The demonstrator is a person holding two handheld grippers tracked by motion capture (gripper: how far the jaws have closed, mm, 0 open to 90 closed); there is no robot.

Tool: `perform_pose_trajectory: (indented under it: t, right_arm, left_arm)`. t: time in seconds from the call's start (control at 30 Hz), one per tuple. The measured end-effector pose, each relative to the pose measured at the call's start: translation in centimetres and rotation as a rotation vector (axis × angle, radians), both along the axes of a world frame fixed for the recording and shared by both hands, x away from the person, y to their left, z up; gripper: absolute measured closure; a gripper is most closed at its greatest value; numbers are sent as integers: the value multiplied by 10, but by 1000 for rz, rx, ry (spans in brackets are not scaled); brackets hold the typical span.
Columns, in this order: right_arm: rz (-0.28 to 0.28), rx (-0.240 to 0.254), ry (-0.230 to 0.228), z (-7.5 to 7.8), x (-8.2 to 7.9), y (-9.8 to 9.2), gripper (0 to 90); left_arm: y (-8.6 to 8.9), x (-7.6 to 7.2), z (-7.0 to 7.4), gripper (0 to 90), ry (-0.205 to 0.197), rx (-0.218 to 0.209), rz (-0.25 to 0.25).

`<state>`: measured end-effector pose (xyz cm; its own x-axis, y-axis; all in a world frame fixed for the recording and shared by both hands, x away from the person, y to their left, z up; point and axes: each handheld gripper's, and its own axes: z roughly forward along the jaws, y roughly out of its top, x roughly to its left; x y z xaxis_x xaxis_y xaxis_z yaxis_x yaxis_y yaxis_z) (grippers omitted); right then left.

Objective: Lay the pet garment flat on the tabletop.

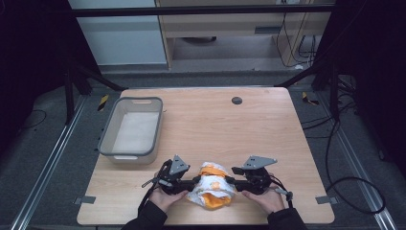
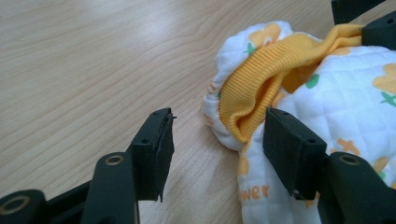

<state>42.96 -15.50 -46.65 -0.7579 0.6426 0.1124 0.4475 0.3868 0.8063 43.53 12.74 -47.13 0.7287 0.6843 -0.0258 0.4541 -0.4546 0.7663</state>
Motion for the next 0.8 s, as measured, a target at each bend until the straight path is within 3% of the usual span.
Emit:
perform_pose_trajectory:
  t: [0.43,0.8]
  right_arm:
    - [18,-23,18,-6,3,5,787]
    - [15,-31,27,-6,4,6,851]
  left_arm:
    - [-3,4,-4,591,11,0,-28]
    - [-5,9,-8,631,7,26,-21]
